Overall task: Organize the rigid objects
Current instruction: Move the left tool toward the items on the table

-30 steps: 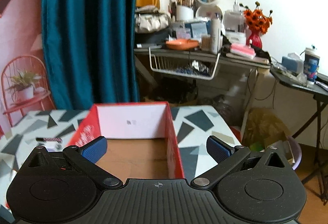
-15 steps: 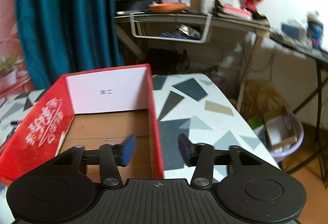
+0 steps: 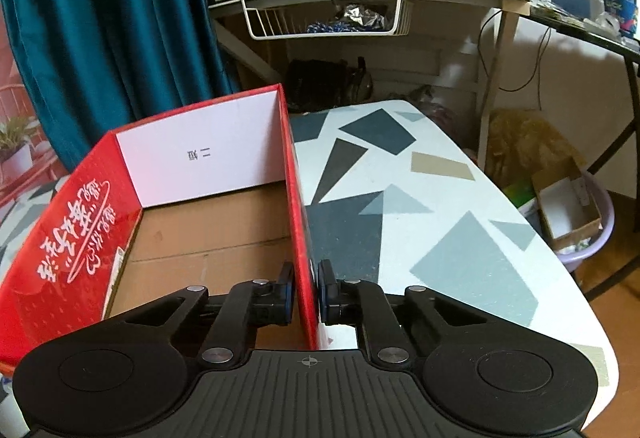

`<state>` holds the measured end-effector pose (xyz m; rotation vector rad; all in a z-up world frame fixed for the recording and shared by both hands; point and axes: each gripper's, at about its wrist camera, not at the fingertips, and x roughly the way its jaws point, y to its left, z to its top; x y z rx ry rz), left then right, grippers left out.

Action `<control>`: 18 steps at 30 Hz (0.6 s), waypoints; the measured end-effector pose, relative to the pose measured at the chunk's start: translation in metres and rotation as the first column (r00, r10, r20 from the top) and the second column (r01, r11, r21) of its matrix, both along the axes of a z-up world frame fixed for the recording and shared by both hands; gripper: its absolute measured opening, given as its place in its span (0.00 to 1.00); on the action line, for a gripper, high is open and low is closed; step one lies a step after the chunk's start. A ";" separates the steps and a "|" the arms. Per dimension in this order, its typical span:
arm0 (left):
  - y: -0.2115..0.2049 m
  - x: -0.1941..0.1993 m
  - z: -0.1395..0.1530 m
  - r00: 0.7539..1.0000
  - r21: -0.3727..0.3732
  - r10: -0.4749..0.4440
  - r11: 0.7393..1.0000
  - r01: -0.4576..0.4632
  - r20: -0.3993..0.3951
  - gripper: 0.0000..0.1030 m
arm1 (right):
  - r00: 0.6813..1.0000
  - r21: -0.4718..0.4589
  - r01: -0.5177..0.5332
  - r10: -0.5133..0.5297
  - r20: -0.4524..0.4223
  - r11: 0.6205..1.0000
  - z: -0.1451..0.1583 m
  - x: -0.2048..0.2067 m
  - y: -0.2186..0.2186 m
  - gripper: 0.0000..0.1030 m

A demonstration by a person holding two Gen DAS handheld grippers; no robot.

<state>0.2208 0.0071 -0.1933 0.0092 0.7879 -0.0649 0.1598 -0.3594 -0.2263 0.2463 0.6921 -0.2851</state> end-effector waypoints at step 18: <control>-0.031 0.013 -0.048 0.973 -0.020 -0.091 0.996 0.089 -0.211 0.99 | 0.999 -0.046 -0.029 0.028 -0.021 0.999 0.001 0.002 0.004 0.10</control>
